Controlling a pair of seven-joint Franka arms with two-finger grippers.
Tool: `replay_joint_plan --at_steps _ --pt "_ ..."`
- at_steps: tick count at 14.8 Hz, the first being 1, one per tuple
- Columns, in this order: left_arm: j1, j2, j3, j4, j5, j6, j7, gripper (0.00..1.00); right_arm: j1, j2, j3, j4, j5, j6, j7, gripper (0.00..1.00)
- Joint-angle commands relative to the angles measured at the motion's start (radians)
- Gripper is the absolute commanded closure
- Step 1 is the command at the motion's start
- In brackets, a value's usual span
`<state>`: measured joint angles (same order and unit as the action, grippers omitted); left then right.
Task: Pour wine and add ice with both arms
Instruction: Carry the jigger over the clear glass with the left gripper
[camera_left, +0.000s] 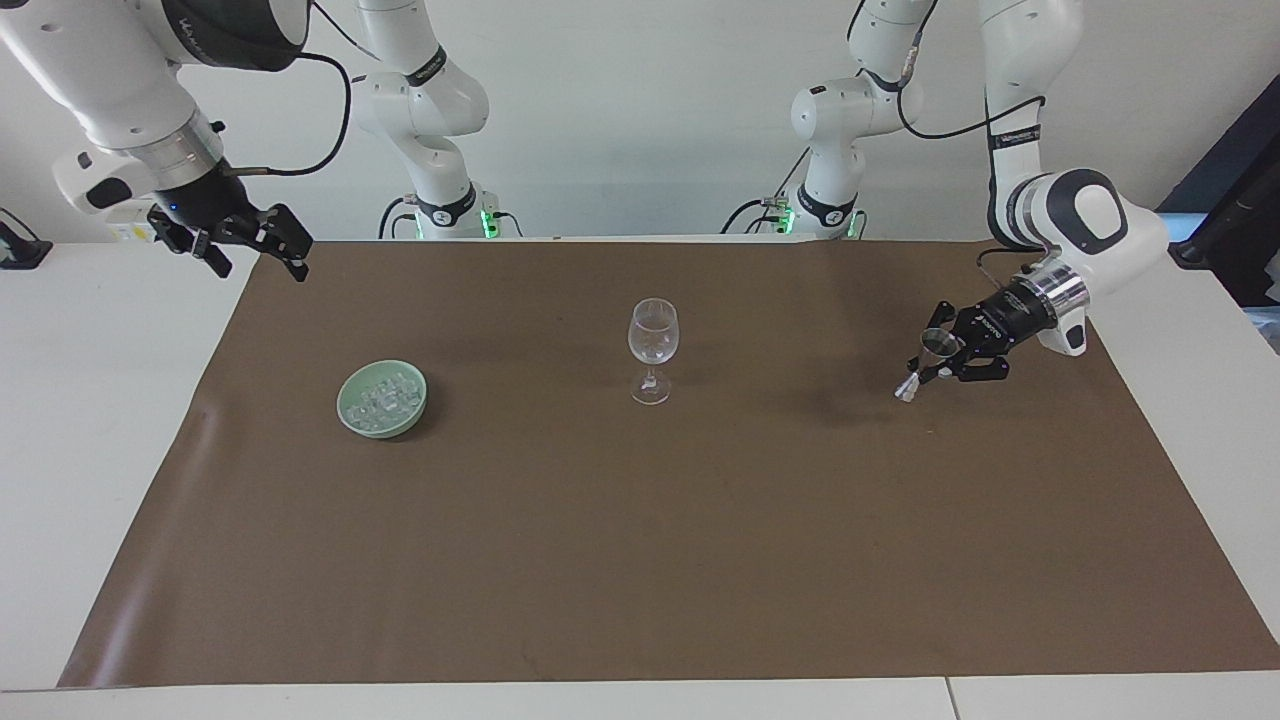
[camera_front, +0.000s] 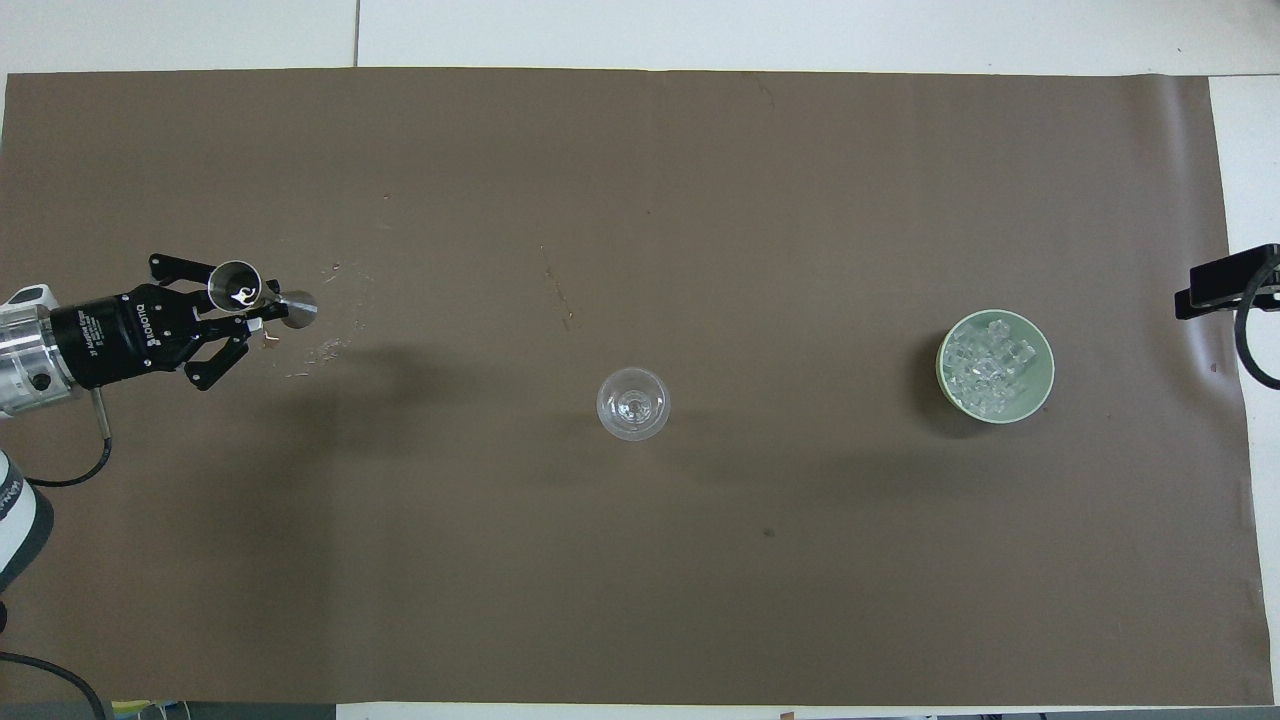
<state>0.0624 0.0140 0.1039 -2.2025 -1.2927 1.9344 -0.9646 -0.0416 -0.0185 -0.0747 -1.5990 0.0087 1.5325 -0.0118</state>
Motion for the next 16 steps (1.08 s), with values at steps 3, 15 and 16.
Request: replay_joint_plan --at_steps 3,15,16 --pt "-0.218 -0.114 0.007 -0.043 -0.010 0.191 -0.178 1.00 -0.004 -0.018 0.001 -0.018 0.010 -0.006 -0.020 0.00" --pt "-0.591 -0.144 -0.026 -0.043 0.252 0.440 -0.439 1.00 -0.004 -0.018 0.001 -0.018 0.010 -0.006 -0.020 0.00" --pt "-0.598 -0.144 -0.026 -0.043 0.278 0.439 -0.442 1.00 -0.004 -0.018 0.001 -0.018 0.010 -0.006 -0.020 0.00"
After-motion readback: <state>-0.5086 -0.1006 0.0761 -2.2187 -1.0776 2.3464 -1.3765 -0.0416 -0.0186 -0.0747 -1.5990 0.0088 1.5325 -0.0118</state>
